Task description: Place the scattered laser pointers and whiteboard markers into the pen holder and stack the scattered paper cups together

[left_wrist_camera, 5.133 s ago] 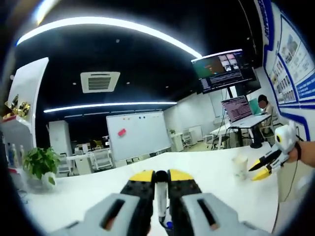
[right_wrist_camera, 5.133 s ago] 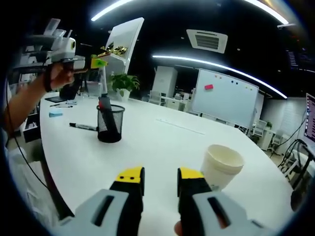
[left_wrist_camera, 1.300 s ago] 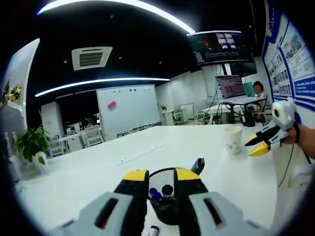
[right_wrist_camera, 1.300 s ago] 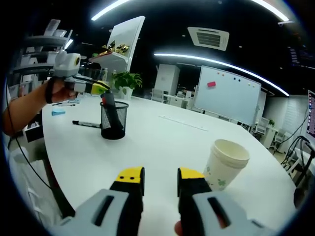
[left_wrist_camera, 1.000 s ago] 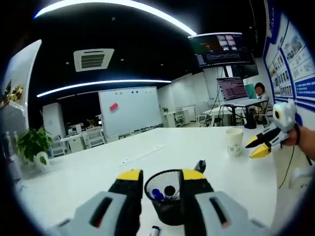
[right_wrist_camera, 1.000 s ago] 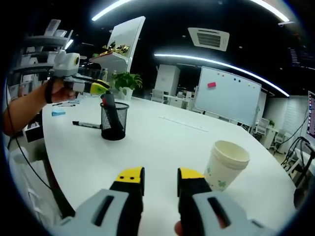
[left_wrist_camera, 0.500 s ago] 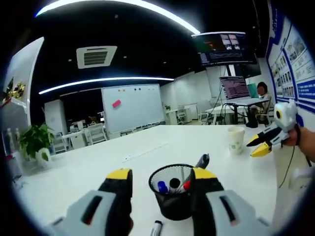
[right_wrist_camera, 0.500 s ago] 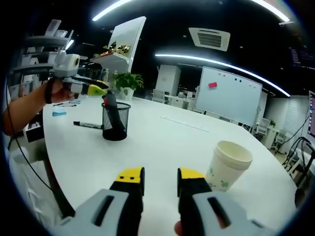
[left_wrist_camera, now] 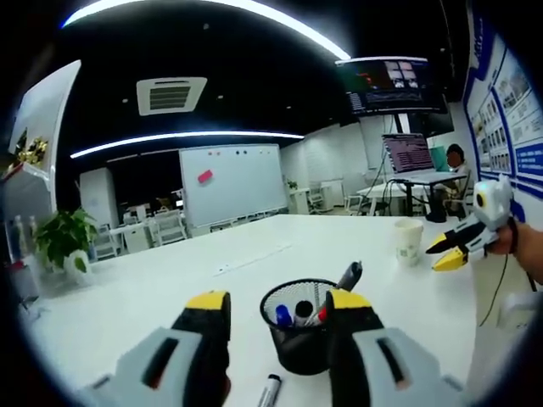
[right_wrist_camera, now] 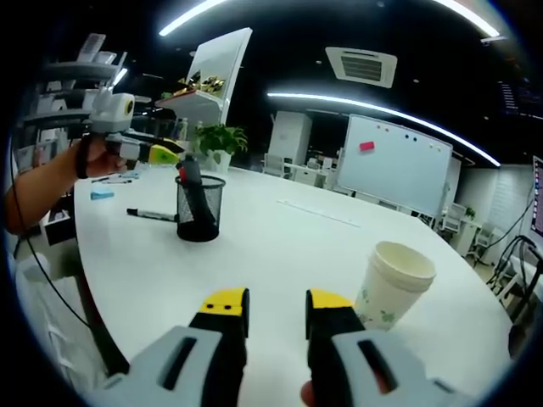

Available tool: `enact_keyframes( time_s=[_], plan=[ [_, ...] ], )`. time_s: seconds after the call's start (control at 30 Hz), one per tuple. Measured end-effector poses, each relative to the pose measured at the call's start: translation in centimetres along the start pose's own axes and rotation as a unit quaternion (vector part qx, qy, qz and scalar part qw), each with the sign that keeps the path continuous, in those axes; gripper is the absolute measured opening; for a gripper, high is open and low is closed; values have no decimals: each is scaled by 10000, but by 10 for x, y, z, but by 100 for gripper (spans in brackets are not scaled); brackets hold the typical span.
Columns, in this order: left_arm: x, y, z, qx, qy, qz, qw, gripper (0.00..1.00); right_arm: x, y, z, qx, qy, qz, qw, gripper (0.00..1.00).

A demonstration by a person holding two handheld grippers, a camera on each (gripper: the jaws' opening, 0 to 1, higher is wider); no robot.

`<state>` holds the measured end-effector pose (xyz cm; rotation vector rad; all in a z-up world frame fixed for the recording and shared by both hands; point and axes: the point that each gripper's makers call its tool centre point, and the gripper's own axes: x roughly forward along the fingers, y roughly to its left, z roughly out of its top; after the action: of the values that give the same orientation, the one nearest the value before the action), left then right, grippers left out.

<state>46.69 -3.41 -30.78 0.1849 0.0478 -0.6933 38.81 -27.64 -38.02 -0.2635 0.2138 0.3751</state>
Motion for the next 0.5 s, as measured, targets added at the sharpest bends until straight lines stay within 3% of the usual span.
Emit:
enact_keyframes(
  time_s=[0.5],
  plan=[
    [-9, 7, -8, 17, 89, 117, 9999, 46, 2, 1, 3, -24, -21, 25, 10000, 27]
  ],
)
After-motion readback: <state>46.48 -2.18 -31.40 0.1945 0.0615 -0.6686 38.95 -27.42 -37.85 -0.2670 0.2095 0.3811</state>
